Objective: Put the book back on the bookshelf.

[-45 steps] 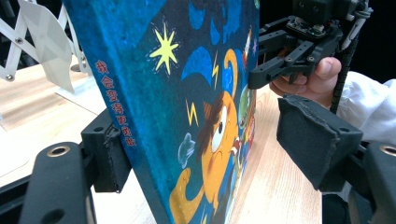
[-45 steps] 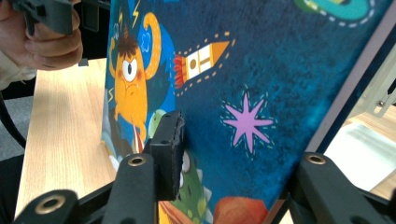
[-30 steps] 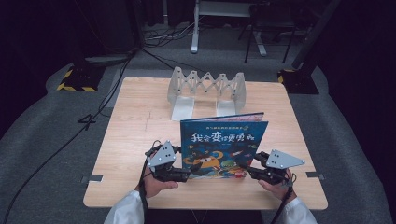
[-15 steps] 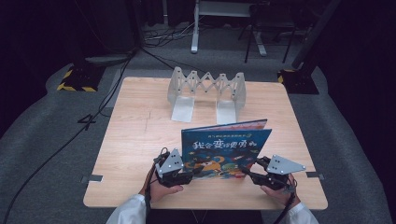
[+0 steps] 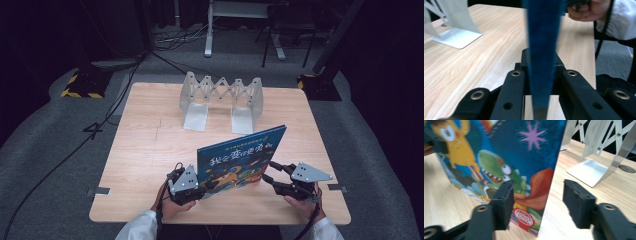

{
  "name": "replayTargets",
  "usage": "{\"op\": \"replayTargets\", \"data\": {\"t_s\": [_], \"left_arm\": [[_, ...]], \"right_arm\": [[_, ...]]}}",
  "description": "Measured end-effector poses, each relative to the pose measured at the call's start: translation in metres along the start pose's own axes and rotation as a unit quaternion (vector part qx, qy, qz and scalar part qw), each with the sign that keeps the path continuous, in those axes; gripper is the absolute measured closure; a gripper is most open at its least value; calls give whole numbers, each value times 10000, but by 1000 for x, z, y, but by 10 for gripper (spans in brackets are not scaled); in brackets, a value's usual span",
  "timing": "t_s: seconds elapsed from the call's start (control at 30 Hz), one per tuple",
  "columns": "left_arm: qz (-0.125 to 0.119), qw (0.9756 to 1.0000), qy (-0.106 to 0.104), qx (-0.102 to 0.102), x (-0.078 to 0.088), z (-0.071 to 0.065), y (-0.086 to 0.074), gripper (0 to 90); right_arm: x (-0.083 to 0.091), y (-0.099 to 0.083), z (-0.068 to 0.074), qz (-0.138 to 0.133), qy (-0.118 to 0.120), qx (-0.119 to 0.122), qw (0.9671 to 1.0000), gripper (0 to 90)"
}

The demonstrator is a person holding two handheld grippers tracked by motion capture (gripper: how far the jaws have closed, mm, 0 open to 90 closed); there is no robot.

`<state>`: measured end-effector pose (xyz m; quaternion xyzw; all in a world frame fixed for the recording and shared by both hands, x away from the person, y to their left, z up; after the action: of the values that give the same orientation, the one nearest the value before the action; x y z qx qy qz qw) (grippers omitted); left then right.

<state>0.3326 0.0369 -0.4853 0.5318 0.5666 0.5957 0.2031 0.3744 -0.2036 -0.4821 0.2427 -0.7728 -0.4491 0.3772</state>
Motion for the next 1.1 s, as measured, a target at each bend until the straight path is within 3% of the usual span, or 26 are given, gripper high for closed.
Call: {"op": "replayTargets", "data": {"t_s": [0.13, 0.17, 0.23, 0.33, 0.37, 0.5, 0.83, 0.93, 1.03, 1.1], "left_arm": [[35, 9998, 4, -218, -2, -5, 0, 824], [35, 9998, 12, -199, -3, -6, 0, 825], [29, 9998, 29, -204, -4, -6, 0, 826], [-24, 9999, 11, -133, -4, -2, 1, 826], [-57, 10000, -9, -79, -5, -1, 2, 825], [-157, 9998, -36, 75, -6, 3, 3, 819], [-531, 9985, -77, 64, -11, -3, 15, 794], [-585, 9983, -40, 73, -12, -3, 16, 793], [-586, 9983, 54, -54, -12, -1, 17, 800], [-607, 9982, -13, -20, -12, -1, 16, 805]], "right_arm": [[-9, 3, -9, 84, 239, -39, 9997, 336], [-11, 6, -11, 81, 469, -18, 9989, 310], [-13, 13, -11, 4, 742, -82, 9972, 314], [-16, 26, -7, -137, 923, 151, 9955, 408], [-18, 29, -6, -185, 938, 217, 9952, 387], [-26, 30, -8, -153, 852, 32, 9962, 375], [-24, 29, -6, -188, 806, 77, 9965, 377], [-24, 29, -6, -190, 811, 62, 9965, 377], [-25, 29, -7, -202, 788, 32, 9967, 375], [-25, 29, -7, -225, 774, 21, 9967, 374]]}}
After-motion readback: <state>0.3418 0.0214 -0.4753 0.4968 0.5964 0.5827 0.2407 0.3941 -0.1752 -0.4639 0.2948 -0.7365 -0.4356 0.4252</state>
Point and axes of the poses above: each handheld gripper's, and its own axes: x roughly backward along the jaws, y roughly out of its top, z roughly to its left, the point moved 8 cm from there along -x, roughly forward along the jaws, and after that the axes turned 15 degrees about x, right-handed, at the moved point
